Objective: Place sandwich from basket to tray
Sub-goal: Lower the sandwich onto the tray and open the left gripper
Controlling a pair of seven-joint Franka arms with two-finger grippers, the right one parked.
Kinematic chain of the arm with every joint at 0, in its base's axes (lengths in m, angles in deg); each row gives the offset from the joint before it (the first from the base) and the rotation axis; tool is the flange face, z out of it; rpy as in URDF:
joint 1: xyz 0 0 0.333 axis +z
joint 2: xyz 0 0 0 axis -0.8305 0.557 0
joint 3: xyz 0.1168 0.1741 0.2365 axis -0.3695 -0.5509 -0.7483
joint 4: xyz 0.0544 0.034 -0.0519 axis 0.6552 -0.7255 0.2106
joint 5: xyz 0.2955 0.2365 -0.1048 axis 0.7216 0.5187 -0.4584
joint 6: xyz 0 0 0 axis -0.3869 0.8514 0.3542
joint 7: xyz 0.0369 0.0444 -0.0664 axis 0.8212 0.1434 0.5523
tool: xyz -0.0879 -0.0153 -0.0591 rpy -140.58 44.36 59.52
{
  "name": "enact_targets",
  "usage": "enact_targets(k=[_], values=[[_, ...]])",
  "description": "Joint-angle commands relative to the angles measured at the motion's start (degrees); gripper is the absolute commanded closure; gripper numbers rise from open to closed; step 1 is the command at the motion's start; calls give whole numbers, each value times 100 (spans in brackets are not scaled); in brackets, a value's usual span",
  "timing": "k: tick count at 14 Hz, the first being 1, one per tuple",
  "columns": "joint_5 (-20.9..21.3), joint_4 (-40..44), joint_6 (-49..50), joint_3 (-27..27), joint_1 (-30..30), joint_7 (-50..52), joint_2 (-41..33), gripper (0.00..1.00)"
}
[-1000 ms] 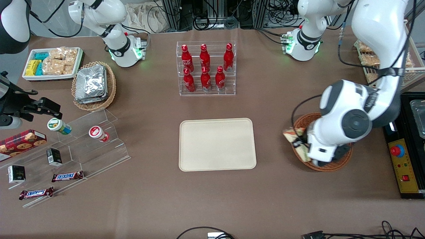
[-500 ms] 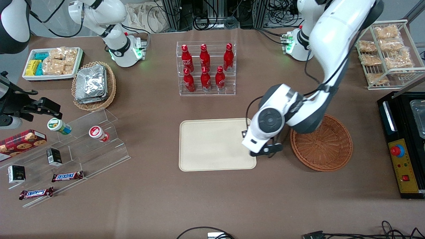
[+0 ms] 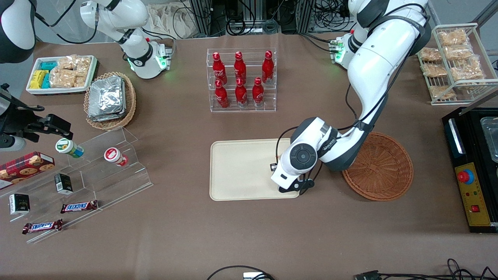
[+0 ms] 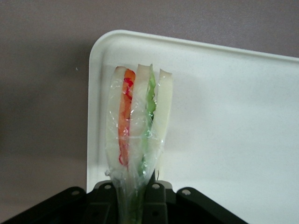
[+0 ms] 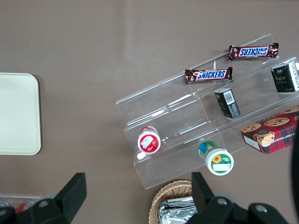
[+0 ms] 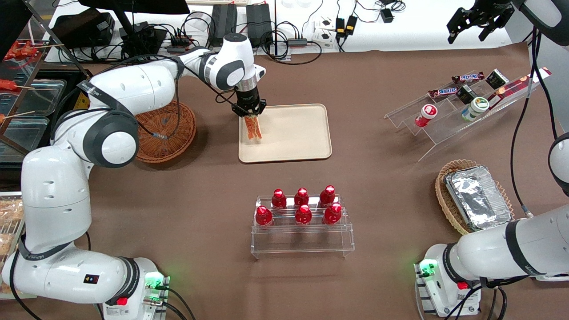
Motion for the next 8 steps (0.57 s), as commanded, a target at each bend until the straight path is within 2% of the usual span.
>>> enact_targets(k=[1,5,8], values=[[159,176,24,21,-49,5,105,0],[238,141,137,21,-49,49,0,0],[230,124,1093,21,39,92,-552,0]])
